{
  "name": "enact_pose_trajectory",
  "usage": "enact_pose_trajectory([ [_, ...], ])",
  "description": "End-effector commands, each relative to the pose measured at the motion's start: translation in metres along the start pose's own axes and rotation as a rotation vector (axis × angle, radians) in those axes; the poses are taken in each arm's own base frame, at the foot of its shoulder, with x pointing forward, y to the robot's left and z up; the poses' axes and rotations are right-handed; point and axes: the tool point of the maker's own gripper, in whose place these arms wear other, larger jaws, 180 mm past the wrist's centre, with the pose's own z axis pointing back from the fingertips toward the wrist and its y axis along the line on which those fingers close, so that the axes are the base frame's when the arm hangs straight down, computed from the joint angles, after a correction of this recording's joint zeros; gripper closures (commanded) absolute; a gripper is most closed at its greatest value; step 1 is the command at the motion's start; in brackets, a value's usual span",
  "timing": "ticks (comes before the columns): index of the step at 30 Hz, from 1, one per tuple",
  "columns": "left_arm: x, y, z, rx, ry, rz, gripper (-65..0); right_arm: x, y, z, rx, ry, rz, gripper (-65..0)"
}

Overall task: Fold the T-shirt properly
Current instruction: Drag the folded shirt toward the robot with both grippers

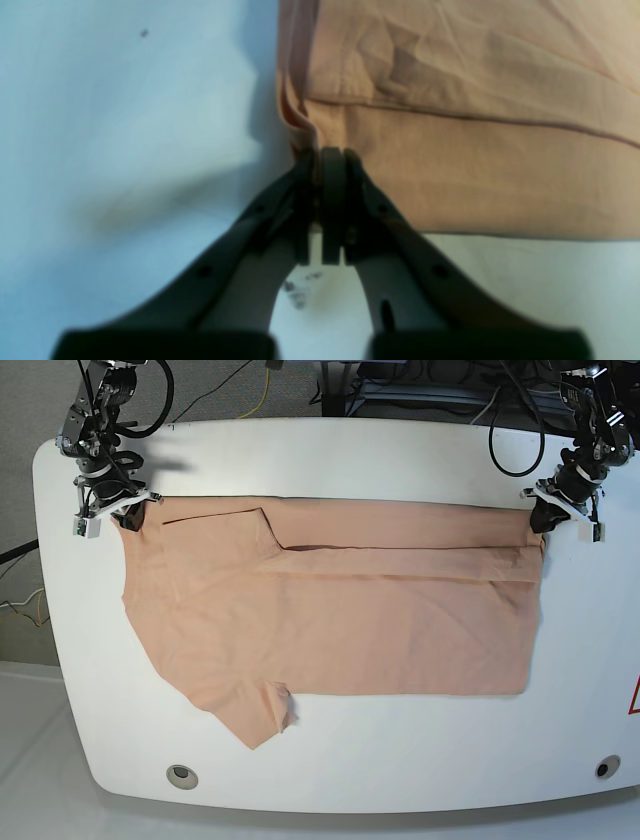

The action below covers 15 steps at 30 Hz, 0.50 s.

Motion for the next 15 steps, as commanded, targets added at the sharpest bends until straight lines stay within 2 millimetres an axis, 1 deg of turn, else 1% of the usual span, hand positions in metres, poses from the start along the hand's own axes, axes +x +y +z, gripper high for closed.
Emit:
enact_pose_trajectory([
  [1, 0.003, 0.002, 0.006, 0.000, 0.010, -0.040, 0.0, -0.006, -0.010, 0.011, -0.031, 0.024, 0.027, 0.0],
  [8, -0.008, 0.001, 0.016, 0.006, 0.035, -0.060, 0.0, -0.014, -0.017, 0.029, -0.052, 0.034, 0.051, 0.0],
  [10, -0.001, 0.003, 0.023, 0.016, 0.025, -0.085, 0.0, -0.010, -0.014, 0.033, -0.048, 0.020, 0.067, 0.0],
  [15, -0.003, 0.003, 0.035, 0.028, 0.029, -0.107, 0.0, -0.012, -0.017, 0.046, -0.062, 0.019, 0.084, 0.0],
])
